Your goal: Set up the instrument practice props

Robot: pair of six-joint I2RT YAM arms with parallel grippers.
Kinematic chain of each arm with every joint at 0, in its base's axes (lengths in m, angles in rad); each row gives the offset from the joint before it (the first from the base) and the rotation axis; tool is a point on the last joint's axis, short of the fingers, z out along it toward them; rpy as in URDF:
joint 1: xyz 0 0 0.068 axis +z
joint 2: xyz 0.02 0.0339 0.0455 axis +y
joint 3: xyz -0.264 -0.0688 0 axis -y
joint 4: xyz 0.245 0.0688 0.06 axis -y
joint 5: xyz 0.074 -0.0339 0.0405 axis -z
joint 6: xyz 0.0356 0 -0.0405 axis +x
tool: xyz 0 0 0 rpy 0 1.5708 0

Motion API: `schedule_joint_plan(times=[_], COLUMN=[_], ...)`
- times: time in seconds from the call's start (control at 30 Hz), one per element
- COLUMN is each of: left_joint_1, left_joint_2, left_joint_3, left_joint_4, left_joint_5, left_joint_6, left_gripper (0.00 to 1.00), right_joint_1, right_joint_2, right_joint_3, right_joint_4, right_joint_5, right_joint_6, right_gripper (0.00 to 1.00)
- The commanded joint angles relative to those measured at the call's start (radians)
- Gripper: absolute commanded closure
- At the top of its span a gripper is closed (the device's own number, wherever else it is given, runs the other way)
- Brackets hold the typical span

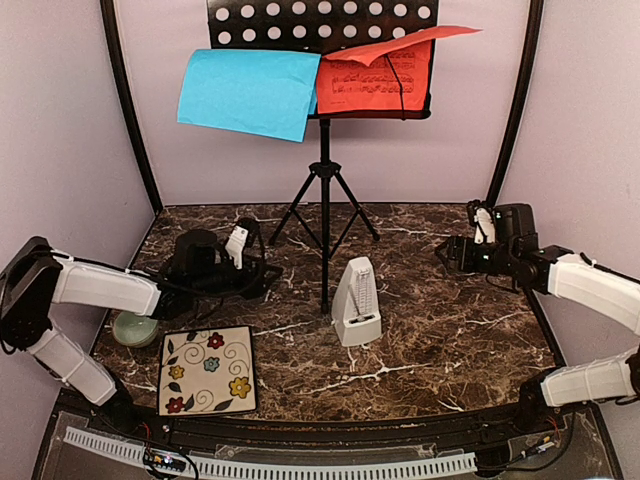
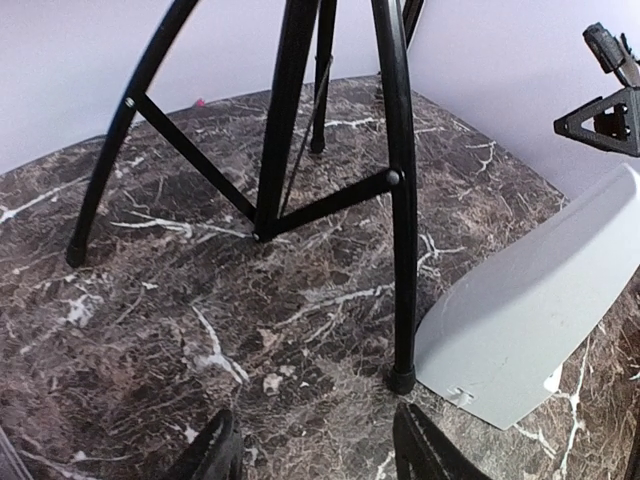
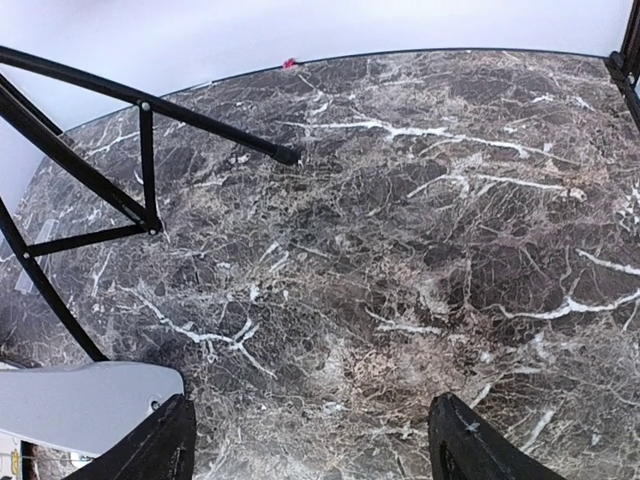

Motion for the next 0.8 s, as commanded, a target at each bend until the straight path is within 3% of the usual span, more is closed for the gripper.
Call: schedule_joint_plan(times=[0.0, 0.13, 0.3, 0.47, 0.63, 0.7, 0.77], left_joint_1=[0.038, 0.098, 0.1, 0.1, 0.1, 0.1, 0.1], left_joint_2=[-0.118, -0.211, -0.287, -0.34, -0.363, -0.368, -0.376], left_joint_3=[0.001, 0.029, 0.086, 0.101, 0.123, 0.121, 0.114], left_joint_4=[-0.093, -0.159, -0.273, -0.304, -0.379, -0.405, -0.421], left_joint_5=[-0.02, -0.04, -0.103, -0.08, -0.116, -0.14, -0.152], left_joint_6=[0.025, 0.042, 0.063, 0.018, -0.028, -0.066, -0.096], left_gripper=[0.46, 0.46, 0.45, 0.42, 0.19, 0.03, 0.01], right_joint_1=[-0.029, -0.046, -0.056, -0.057, -0.057, -0.058, -0.058], right_joint_2=[-0.036, -0.053, -0.069, -0.119, -0.163, -0.166, -0.169], right_joint_3=[0.067, 0.1, 0.115, 0.069, -0.003, -0.027, -0.056], right_joint_4=[0.021, 0.044, 0.091, 0.194, 0.286, 0.307, 0.322], right_joint_5=[-0.043, -0.081, -0.149, -0.237, -0.3, -0.32, -0.323], right_joint_6=[-0.02, -0.018, -0.013, -0.008, 0.025, 0.036, 0.043], right_gripper=[0.18, 0.15, 0.14, 0.09, 0.02, 0.0, 0.0])
